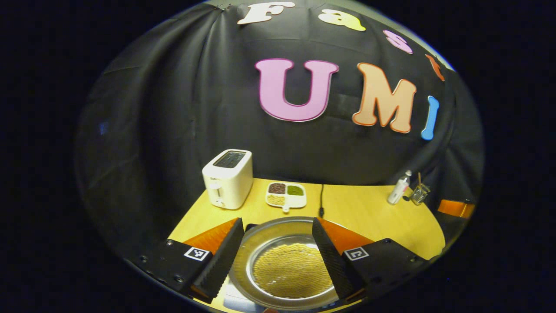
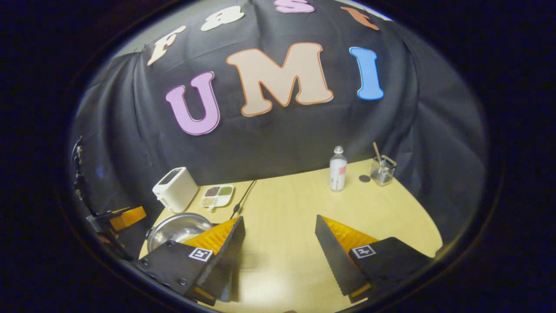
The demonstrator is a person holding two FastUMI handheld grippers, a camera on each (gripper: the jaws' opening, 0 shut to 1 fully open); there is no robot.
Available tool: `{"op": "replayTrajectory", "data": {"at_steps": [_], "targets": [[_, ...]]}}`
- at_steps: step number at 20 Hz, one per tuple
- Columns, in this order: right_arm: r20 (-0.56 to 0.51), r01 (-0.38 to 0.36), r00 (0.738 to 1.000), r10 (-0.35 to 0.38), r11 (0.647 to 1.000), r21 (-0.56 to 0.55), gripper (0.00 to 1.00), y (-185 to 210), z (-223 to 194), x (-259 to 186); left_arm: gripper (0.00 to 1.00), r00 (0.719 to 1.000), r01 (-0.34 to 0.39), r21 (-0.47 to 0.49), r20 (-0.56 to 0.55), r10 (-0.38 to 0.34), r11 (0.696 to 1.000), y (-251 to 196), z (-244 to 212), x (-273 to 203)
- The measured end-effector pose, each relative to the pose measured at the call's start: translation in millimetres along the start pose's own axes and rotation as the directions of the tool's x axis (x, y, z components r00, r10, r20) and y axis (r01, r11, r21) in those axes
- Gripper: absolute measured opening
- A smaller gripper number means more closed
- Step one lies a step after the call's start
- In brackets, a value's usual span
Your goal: First push the handle of the pot to place it horizontally, then grasp the pot with both hands and set it on the induction cooktop.
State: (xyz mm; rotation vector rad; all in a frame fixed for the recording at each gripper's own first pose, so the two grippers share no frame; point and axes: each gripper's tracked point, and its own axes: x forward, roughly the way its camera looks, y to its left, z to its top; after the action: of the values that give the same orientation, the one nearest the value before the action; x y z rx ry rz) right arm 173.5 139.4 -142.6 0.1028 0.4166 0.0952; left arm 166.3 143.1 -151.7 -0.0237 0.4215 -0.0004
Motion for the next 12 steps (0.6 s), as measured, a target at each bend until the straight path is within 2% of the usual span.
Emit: {"op": "replayTrajectory", "data": {"at_steps": [3,4,6,12], "targets": [[0.05,-0.006,0.999,0.008,0.999,-0.041,1.0,-24.4,25.2,-30.5,0.96,0.999,0.012,-0.005,0.048,-0.011,1.0,-46.6,21.0,-15.8],[0.068,-0.012,0.998,0.015,0.999,-0.042,0.93,-31.9,33.7,-38.5,0.96,0.998,0.019,-0.011,0.065,-0.018,1.0,-62.0,27.7,-19.3],[0.113,-0.024,0.993,0.028,0.999,-0.033,0.93,-49.2,54.6,-55.5,0.96,0.994,0.036,-0.021,0.1,-0.033,0.999,-93.2,42.1,-28.1],[0.287,-0.011,0.958,0.02,0.999,-0.03,0.93,-120.1,123.7,-116.3,0.96,0.971,0.088,-0.001,0.223,-0.086,0.996,-175.5,79.0,-63.3]]}}
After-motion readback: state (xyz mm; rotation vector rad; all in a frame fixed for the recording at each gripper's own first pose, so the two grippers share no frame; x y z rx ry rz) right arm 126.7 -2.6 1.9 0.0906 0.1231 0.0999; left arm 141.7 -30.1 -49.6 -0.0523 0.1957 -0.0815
